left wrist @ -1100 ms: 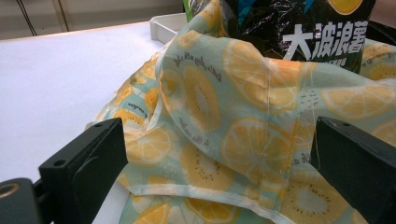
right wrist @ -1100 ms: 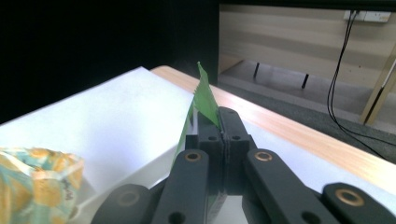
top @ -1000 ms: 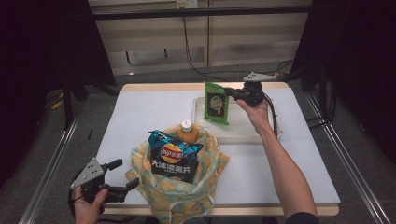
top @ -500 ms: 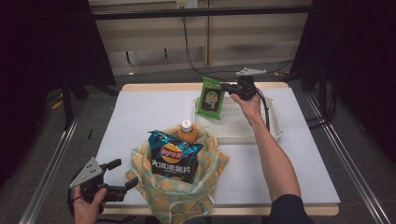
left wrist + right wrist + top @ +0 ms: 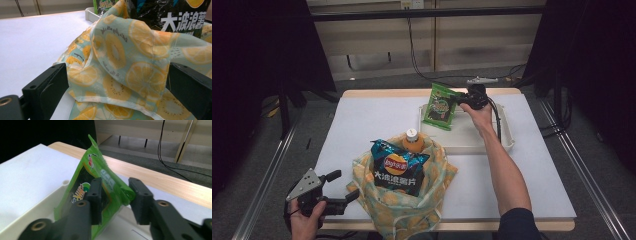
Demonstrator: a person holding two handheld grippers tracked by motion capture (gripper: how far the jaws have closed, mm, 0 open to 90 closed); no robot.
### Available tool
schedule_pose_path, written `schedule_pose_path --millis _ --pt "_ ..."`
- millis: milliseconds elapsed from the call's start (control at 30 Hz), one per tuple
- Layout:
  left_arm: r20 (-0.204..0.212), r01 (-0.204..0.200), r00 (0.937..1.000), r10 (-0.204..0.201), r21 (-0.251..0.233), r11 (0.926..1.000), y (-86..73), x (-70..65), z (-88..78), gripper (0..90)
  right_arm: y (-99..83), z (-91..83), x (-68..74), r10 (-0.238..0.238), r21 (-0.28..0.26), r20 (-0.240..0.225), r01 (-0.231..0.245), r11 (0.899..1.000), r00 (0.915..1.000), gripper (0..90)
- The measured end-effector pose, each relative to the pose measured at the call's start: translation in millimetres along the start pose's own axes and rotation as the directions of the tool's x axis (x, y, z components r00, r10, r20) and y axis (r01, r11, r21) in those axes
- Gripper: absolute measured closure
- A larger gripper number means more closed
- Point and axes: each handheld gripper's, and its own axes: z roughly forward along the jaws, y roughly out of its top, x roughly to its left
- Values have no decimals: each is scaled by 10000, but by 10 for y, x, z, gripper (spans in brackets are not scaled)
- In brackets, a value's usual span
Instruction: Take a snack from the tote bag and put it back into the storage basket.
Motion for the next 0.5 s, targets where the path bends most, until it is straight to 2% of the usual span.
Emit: schedule_pose_path --millis 100,233,367,467,500 --pt "28 10 10000 -10 -7 10000 0 0 -1 38 -9 2 -19 72 75 259 -74 9999 9996 442" --pt "-60 15 10000 -15 14 10000 0 0 1 38 17 -41 -27 170 -5 299 -170 9999 9994 352" --pt "-36 -9 10000 9 66 10000 4 -11 1 38 72 -155 11 33 -339 287 -23 9994 9996 322" --pt "-17 -12 10000 12 60 10000 4 -8 7 37 111 -250 104 -239 -277 138 243 9993 9996 330" --pt "1 -18 10000 18 42 10000 4 -5 12 37 118 -281 142 -354 -415 111 358 9985 9993 354"
